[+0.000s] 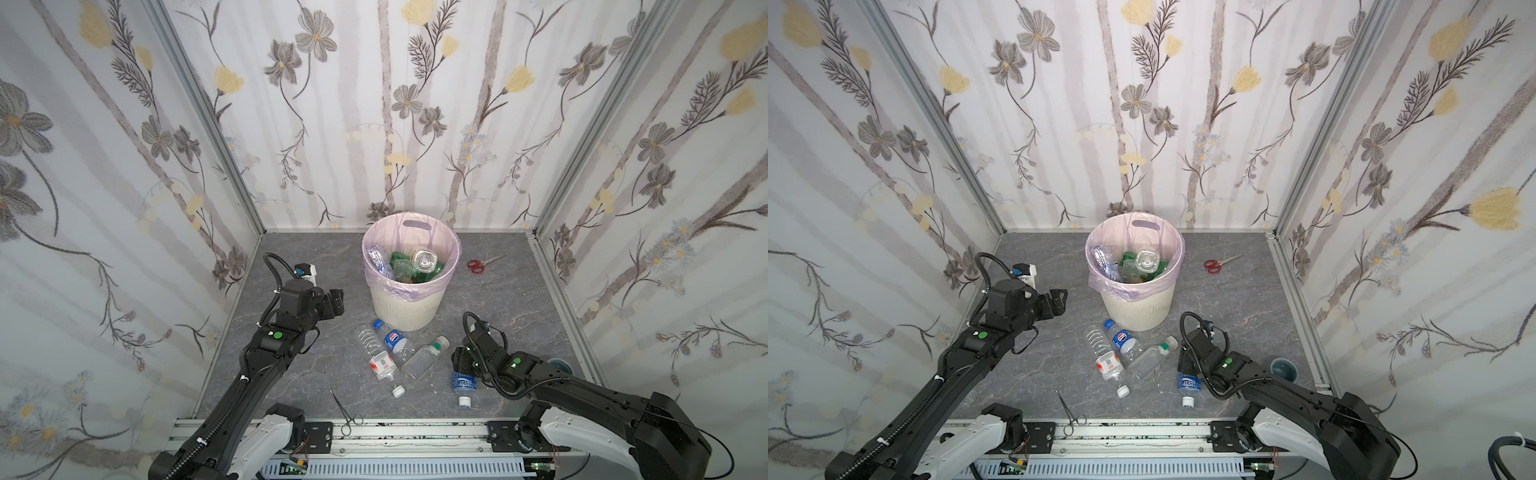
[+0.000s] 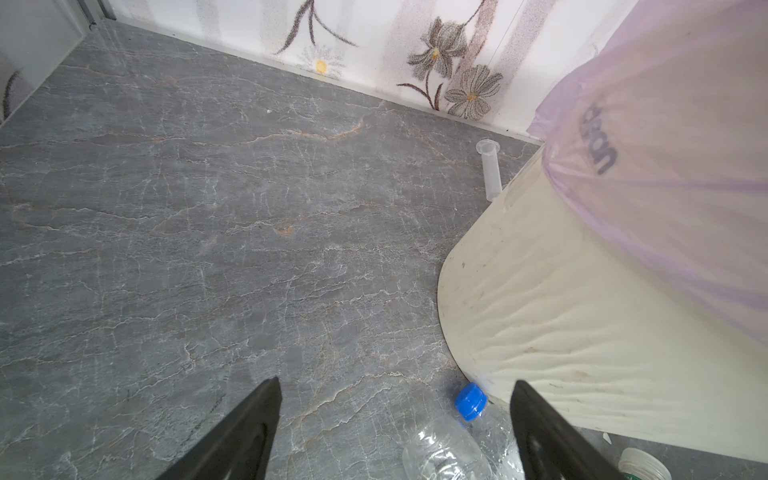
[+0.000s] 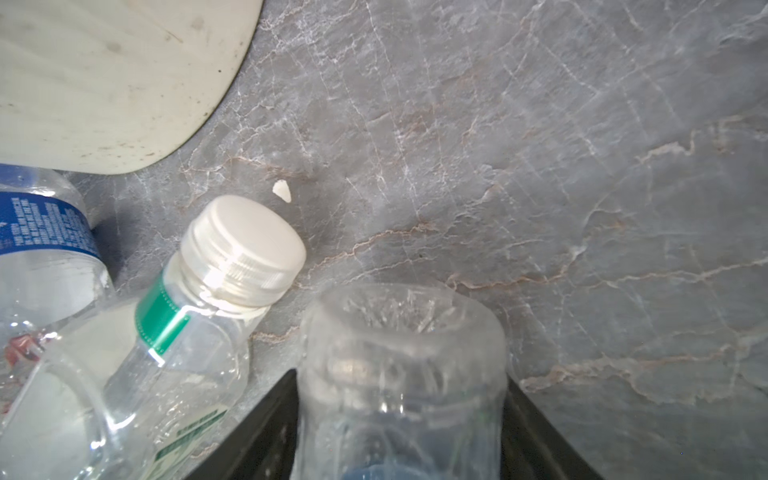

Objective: Put the plastic bottles in the bin
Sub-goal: 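Close the right gripper on the crushed clear bottle beside the Pepsi bottle, then lift the crushed clear bottle with the right gripper over the bin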

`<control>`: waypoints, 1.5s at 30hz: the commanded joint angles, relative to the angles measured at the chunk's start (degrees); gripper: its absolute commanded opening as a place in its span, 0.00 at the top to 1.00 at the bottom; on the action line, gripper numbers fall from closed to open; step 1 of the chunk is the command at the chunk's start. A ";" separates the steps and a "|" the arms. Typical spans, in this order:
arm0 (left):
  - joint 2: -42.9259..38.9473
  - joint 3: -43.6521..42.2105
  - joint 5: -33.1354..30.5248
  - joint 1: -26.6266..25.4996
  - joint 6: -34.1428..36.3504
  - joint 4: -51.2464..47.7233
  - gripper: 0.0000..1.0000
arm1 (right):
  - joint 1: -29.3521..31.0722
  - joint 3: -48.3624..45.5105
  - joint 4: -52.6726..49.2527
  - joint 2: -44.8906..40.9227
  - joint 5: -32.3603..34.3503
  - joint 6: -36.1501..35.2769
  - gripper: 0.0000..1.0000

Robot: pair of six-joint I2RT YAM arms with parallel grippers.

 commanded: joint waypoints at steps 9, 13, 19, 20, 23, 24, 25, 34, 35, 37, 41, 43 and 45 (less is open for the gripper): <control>-0.50 -0.62 0.67 0.04 -0.42 0.53 0.12 | -0.65 0.71 1.17 0.03 1.54 -4.45 0.42; -1.00 -0.99 0.87 0.04 -0.63 0.52 0.12 | -0.72 3.45 -1.77 -3.16 4.16 -6.90 0.45; -1.55 -1.56 1.21 0.13 -0.81 0.55 0.12 | -2.00 9.94 -6.59 -8.14 8.06 -12.56 0.47; -1.55 -1.56 1.24 0.13 -0.81 0.58 0.12 | -2.43 11.44 -7.17 -8.83 8.49 -13.93 0.47; -1.46 -1.57 1.33 0.13 -0.90 0.57 0.12 | -3.82 16.20 -8.49 -9.73 9.78 -17.43 0.48; -1.46 -1.59 1.37 0.18 -0.88 0.60 0.12 | -4.20 17.69 -8.69 -9.77 10.05 -18.59 0.48; -1.46 -1.68 1.46 0.13 -0.90 0.58 0.12 | -4.71 19.55 -8.86 -9.71 10.45 -19.73 0.48; -1.82 -1.86 1.64 0.12 -0.86 0.62 0.12 | -6.19 37.28 -5.05 -5.00 10.77 -28.04 0.48; -1.82 -1.88 1.70 0.14 -0.90 0.68 0.12 | -6.23 39.00 -4.52 -4.28 10.53 -28.73 0.48; -2.03 -2.11 1.77 0.13 -0.98 0.64 0.12 | -6.28 41.64 -2.82 -3.06 9.39 -30.07 0.48; -2.26 -2.28 1.92 0.13 -1.08 0.65 0.12 | -6.35 45.69 0.86 -0.06 5.49 -31.81 0.48; -2.17 -2.23 1.97 0.13 -1.08 0.63 0.12 | -6.31 47.60 2.15 1.74 3.63 -32.24 0.48; -2.08 -2.23 2.11 0.21 -1.16 0.62 0.12 | -6.36 49.30 3.75 3.39 2.04 -32.66 0.48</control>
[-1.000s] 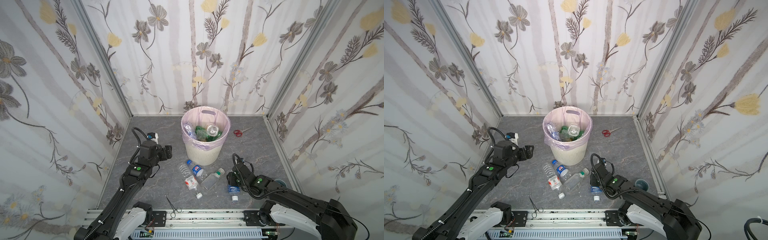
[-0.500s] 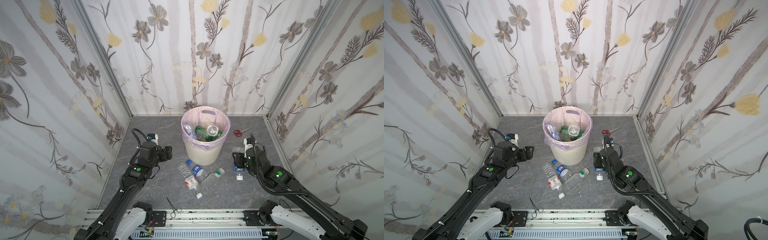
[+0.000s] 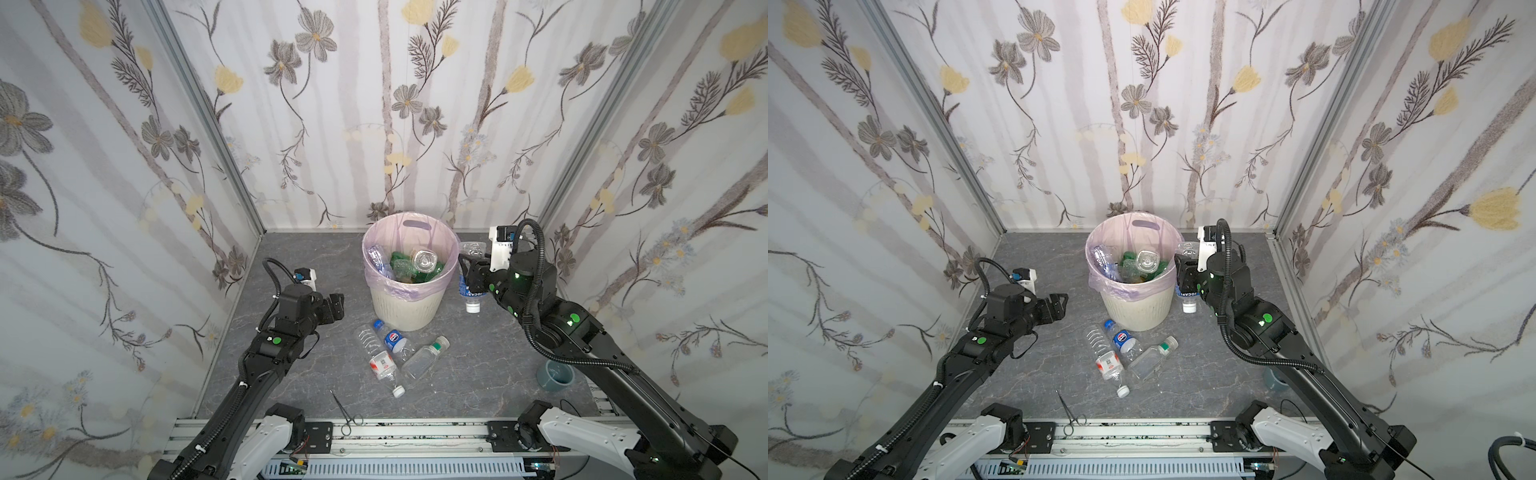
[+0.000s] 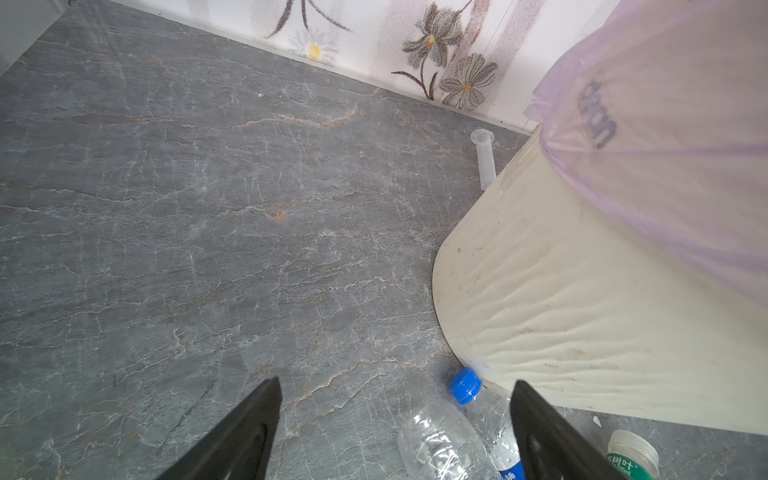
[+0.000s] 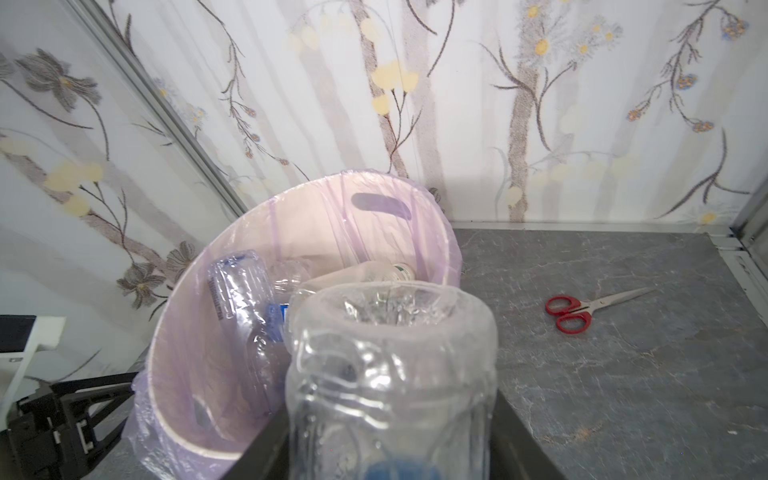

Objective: Put the plastic bottles in the bin
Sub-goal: 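Lift the crushed clear bottle with the right gripper over the bin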

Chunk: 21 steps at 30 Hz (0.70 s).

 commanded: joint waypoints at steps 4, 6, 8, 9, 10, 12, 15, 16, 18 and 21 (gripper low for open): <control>-0.09 -0.22 0.82 0.10 -0.52 0.64 0.12 | 0.06 5.39 9.21 4.87 -6.07 -2.95 0.49; -0.09 -0.24 0.95 0.10 -0.55 0.62 0.12 | 0.06 7.43 10.78 6.73 -7.24 -3.49 0.49; -0.05 -0.17 0.97 0.10 -0.55 0.72 0.12 | 0.06 9.66 12.40 8.85 -8.40 -3.89 0.49; -0.01 -0.15 1.01 0.11 -0.55 0.72 0.12 | 0.09 10.38 13.51 9.78 -8.99 -4.09 0.49; 0.00 -0.17 1.05 0.15 -0.53 0.70 0.12 | 0.08 11.19 14.58 11.09 -9.79 -4.22 0.49; 0.02 -0.16 1.06 0.11 -0.55 0.76 0.12 | 0.04 13.03 16.22 13.62 -11.05 -4.24 0.48; 0.00 -0.24 1.31 0.10 -0.64 0.79 0.12 | 0.09 16.40 18.25 18.03 -13.45 -3.91 0.48; 0.00 -0.31 1.47 0.11 -0.68 0.80 0.12 | 0.08 17.51 18.87 19.73 -14.39 -3.74 0.48; -0.08 -0.33 1.75 0.10 -0.80 0.87 0.12 | 0.09 19.53 20.30 23.33 -16.15 -3.51 0.48; -0.18 -0.48 2.04 0.15 -0.90 0.96 0.12 | 0.13 21.73 22.62 26.89 -18.53 -3.37 0.48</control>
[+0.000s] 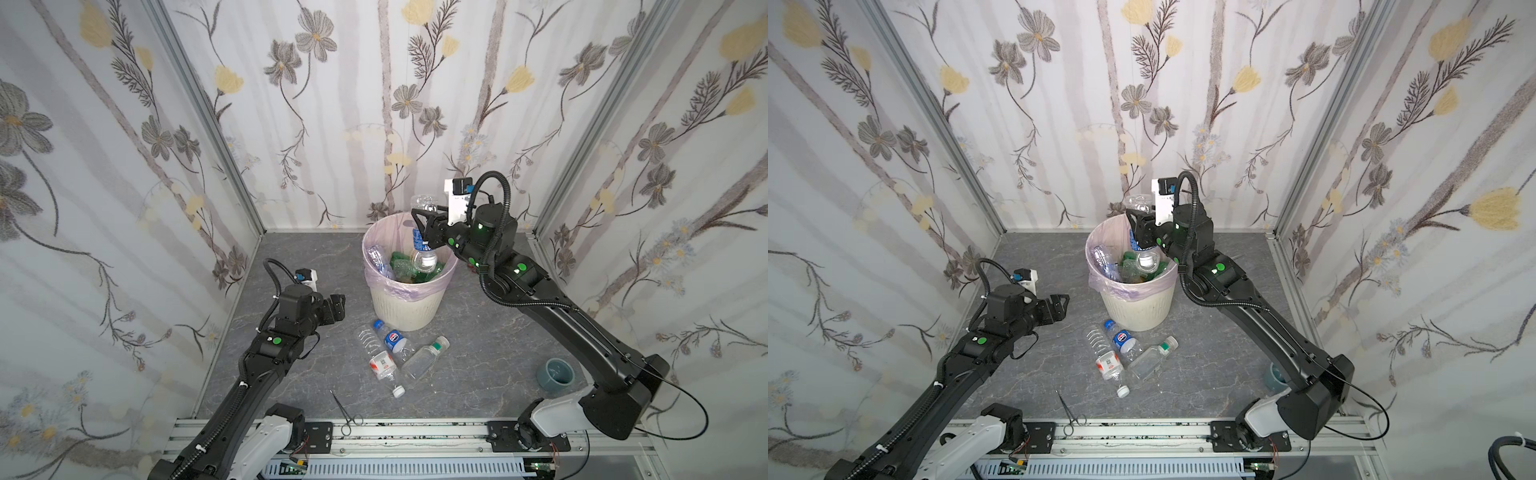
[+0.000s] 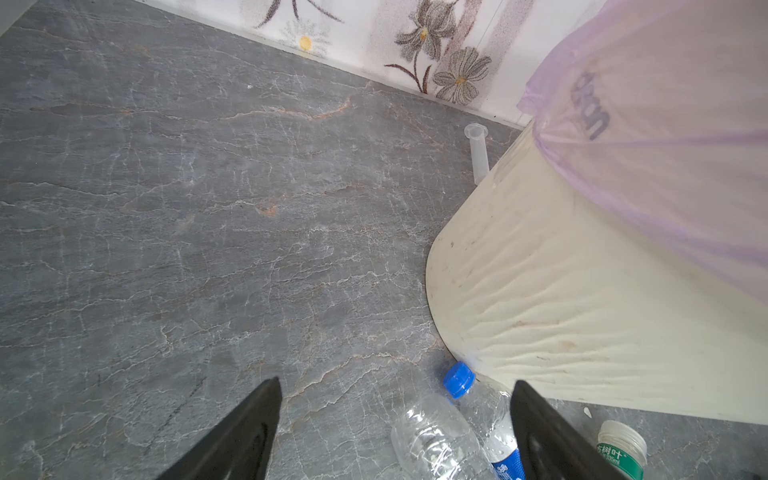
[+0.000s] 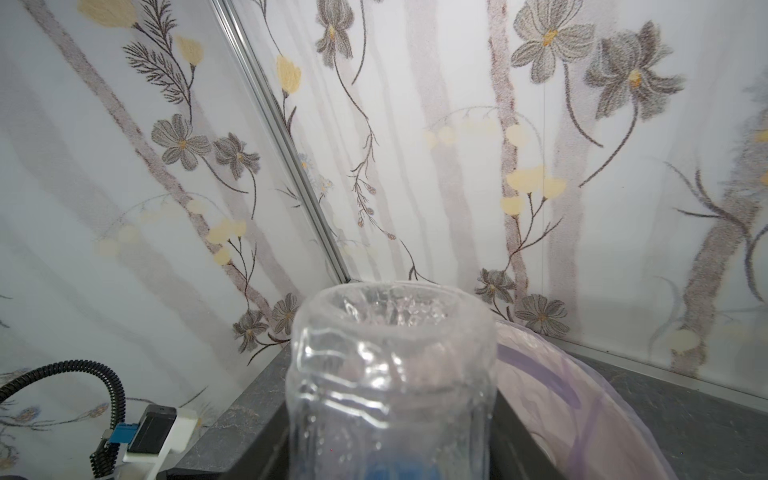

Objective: Put the plastic bottles in the bin
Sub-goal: 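Lift the crushed clear bottle with the right gripper over the bin, then open the right gripper to drop the clear bottle into the bin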

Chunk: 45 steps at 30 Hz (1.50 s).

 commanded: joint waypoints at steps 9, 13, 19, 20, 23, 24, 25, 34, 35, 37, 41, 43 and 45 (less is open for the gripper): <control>-0.09 -0.35 1.33 0.04 -0.82 1.14 0.12 | 0.13 4.17 8.79 9.05 -6.12 0.07 0.47; -0.16 -0.35 1.42 0.04 -0.82 1.22 0.12 | 0.13 5.42 8.85 11.38 -6.49 -0.33 0.46; -0.26 -0.44 1.51 0.13 -0.91 1.22 0.12 | 0.13 8.62 8.51 15.12 -5.41 -3.49 0.46; -0.29 -0.44 1.51 0.11 -0.91 1.22 0.12 | 0.12 9.23 8.46 15.74 -5.14 -4.06 0.46; -0.35 -0.44 1.42 0.08 -0.91 1.22 0.12 | 0.12 10.53 8.51 17.32 -4.82 -5.01 0.45; -0.33 -0.44 1.42 0.14 -0.91 1.22 0.12 | 0.08 10.73 8.60 17.70 -4.78 -5.19 0.45; -0.40 -0.46 1.34 0.12 -0.91 1.22 0.12 | 0.11 10.73 8.74 17.99 -4.67 -5.35 0.44; -0.32 -0.44 1.47 0.14 -0.91 1.22 0.12 | 0.05 10.73 11.57 20.19 -4.12 -10.45 0.39; -0.31 -0.44 1.43 0.13 -0.91 1.22 0.12 | 0.04 10.73 12.44 20.51 -4.20 -11.08 0.39; -0.44 -0.52 1.42 0.13 -0.91 1.22 0.12 | 0.06 10.64 14.16 21.06 -4.42 -12.23 0.39; -0.71 -0.72 1.41 0.13 -0.91 1.27 0.12 | 0.05 9.68 18.01 21.62 -6.14 -13.86 0.38; -0.79 -0.70 1.40 0.13 -0.91 1.22 0.13 | 0.04 8.19 20.74 21.37 -6.88 -14.31 0.38; -0.79 -0.70 1.38 0.15 -0.91 1.22 0.12 | 0.04 7.24 22.49 21.19 -7.11 -14.51 0.38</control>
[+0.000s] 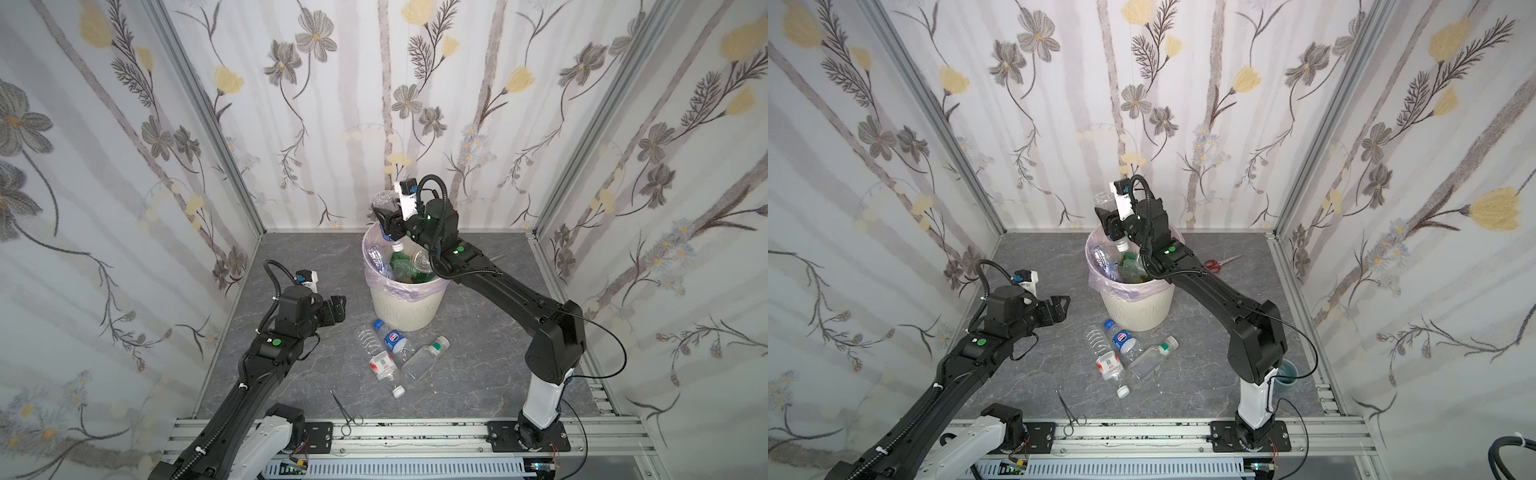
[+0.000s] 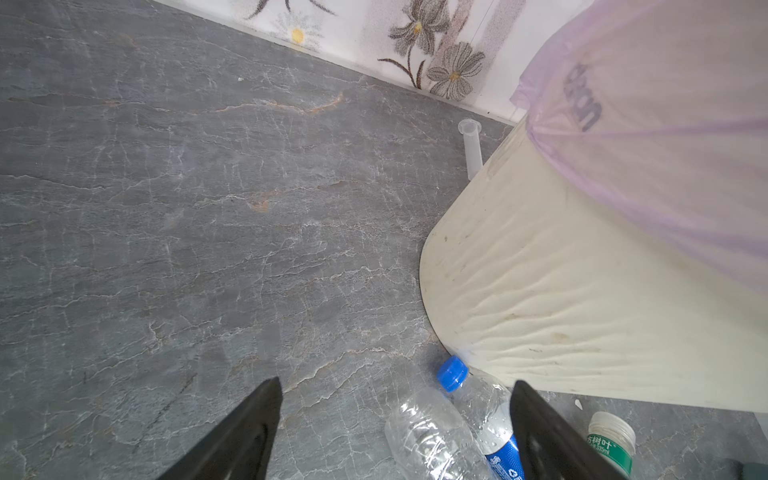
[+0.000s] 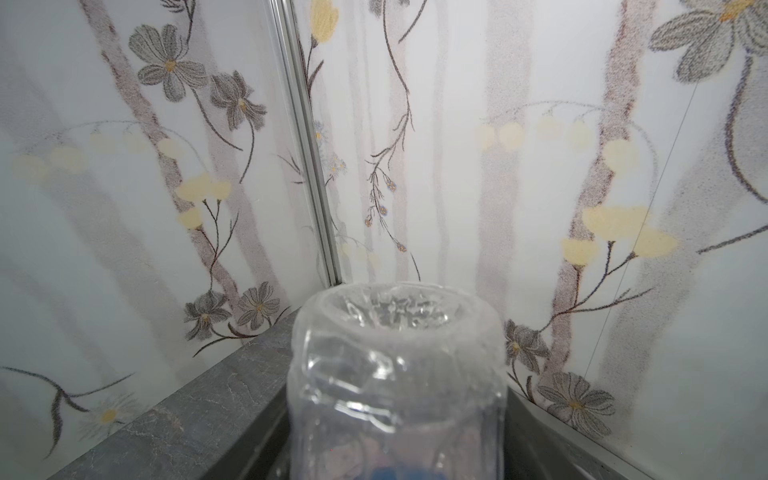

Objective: Put the plastic bottles in the bin
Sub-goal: 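Open the right gripper to drop the clear bottle into the bin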

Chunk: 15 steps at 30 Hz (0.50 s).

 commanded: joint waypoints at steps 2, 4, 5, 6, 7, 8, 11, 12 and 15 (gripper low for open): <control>-0.08 -0.17 0.05 0.08 -0.51 1.23 0.13 | 0.11 -1.22 6.79 -0.15 -1.34 -2.24 0.38; -0.07 -0.12 0.13 0.08 -0.49 1.20 0.13 | 0.11 -1.44 7.17 -0.17 -1.42 -2.60 0.37; -0.07 -0.13 0.13 0.11 -0.47 1.20 0.13 | 0.11 -1.55 7.44 -0.06 -1.42 -2.75 0.37; -0.03 -0.09 0.13 0.10 -0.47 1.22 0.13 | 0.05 -1.58 7.56 0.02 -1.58 -3.00 0.35; 0.02 -0.10 0.13 0.08 -0.47 1.20 0.13 | 0.02 -1.58 7.79 0.11 -1.81 -3.38 0.32; 0.04 -0.09 0.15 0.10 -0.47 1.23 0.13 | 0.02 -1.58 7.92 0.20 -2.03 -3.79 0.27; -0.07 -0.18 0.13 0.10 -0.49 1.25 0.13 | -0.05 -1.49 8.17 0.13 -2.82 -4.85 0.21; -0.16 -0.18 0.13 0.08 -0.54 1.20 0.13 | -0.15 -1.49 8.19 -0.10 -2.81 -4.93 0.20; -0.15 -0.27 0.14 0.09 -0.56 1.20 0.13 | -0.32 -1.65 7.12 -1.29 -3.03 -5.02 0.17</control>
